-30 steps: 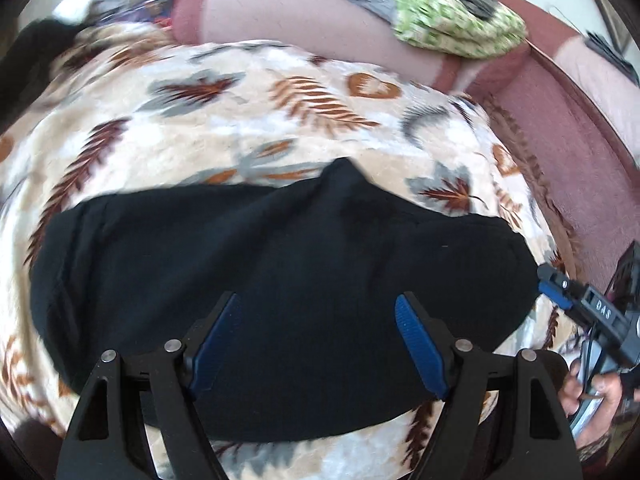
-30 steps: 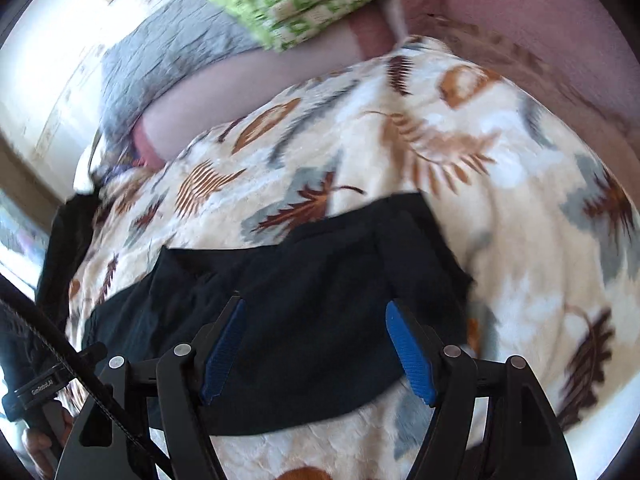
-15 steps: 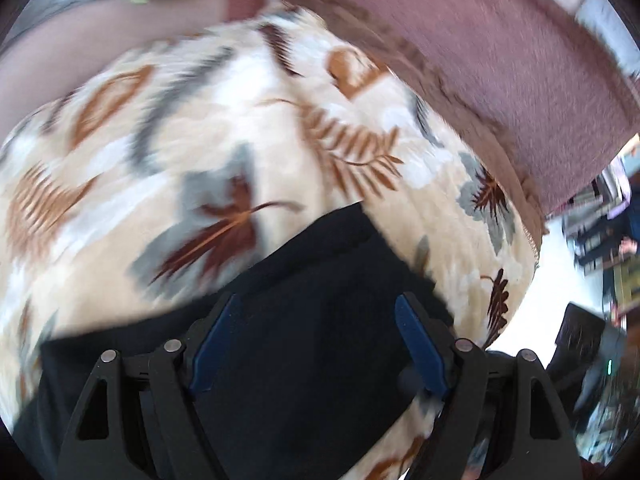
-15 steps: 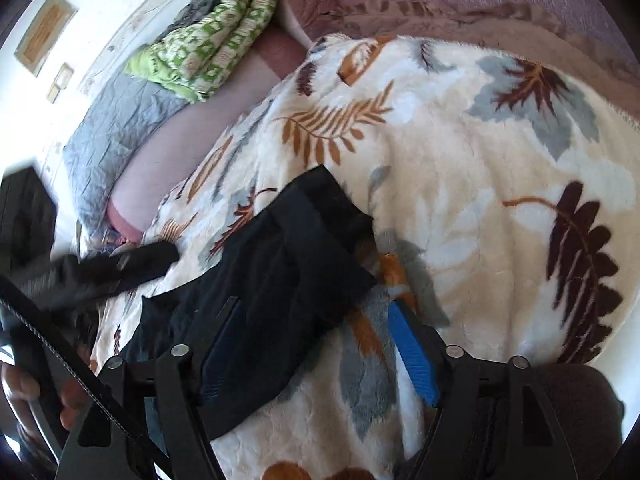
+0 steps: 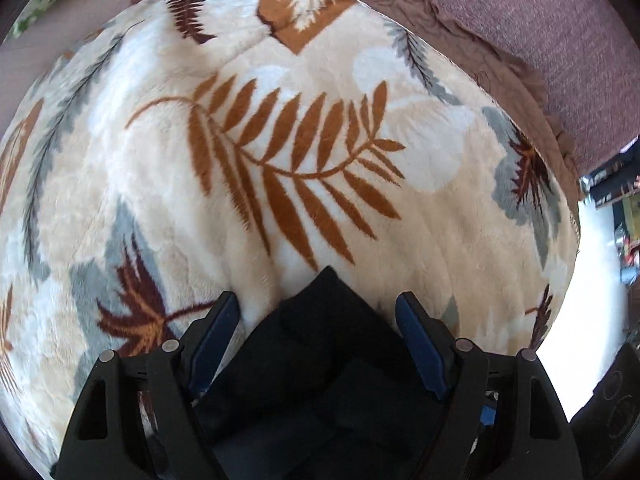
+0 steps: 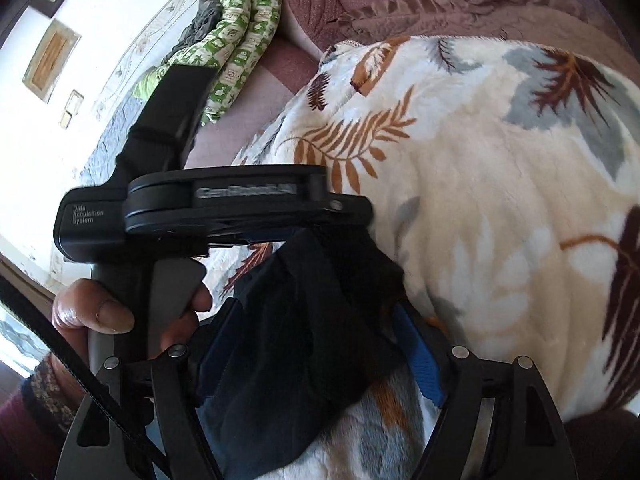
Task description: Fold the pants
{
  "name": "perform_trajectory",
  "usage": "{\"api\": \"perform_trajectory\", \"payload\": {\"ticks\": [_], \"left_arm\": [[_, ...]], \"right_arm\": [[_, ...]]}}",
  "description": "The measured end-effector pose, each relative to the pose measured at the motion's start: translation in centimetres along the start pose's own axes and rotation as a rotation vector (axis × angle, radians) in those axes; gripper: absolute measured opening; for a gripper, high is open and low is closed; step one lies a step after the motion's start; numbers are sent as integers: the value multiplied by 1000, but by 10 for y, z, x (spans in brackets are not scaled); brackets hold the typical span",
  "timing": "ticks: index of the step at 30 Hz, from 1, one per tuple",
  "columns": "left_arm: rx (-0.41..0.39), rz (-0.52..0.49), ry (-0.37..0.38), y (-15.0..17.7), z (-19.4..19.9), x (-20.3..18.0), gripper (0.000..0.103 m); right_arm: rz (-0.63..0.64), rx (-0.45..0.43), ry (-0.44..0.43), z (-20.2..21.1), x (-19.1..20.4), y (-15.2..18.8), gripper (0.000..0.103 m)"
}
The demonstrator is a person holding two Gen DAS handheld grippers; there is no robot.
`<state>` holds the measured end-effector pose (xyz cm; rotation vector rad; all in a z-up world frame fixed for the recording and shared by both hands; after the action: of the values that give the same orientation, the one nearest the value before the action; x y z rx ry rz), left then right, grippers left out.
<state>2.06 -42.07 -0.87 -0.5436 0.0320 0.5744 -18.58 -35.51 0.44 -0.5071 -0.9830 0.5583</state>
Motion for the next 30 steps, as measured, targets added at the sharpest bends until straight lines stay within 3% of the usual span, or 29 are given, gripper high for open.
{"api": "perform_trajectory", "payload": {"ticks": [1,3,4,5,8,13,21,25,28,30], "left_arm": [[-2,-16,-8,0,1,-1,60],[-17,-49,-38,-1,6,-1,33],[-27,-32,-21,-1,11,3,25],[-41,-9,-1,-1,18,8,23],[-95,31,29,4,38,17,21],[-203,106,72,21,86,30,19],[-360,309,132,72,157,77,19],[-414,448,114,117,181,118,20],[-408,586,19,157,186,153,28],[-402,654,0,182,191,166,30]], "right_arm": [[15,-5,5,-3,2,0,81],[28,-5,16,-9,5,-2,66],[23,0,15,-10,3,-3,39],[1,16,2,-13,0,-3,23],[-37,31,-32,-11,-2,-6,19],[136,-6,-83,9,37,-11,16],[309,55,-225,27,113,9,16],[388,137,-304,19,152,37,16],[448,208,-344,4,174,62,16],[487,263,-354,-10,183,83,16]]}}
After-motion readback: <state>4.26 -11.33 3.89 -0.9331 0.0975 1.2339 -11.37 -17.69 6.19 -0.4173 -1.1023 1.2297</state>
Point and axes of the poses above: each gripper's, at about its wrist camera, not at the fingertips, and z roughly against the way its jaws point, x to its left, y to its underside, the point moved 1 cm from there along -z, roughly the way its jaws point, and after that the axes turned 15 degrees about -x, right-handed, at the moved point
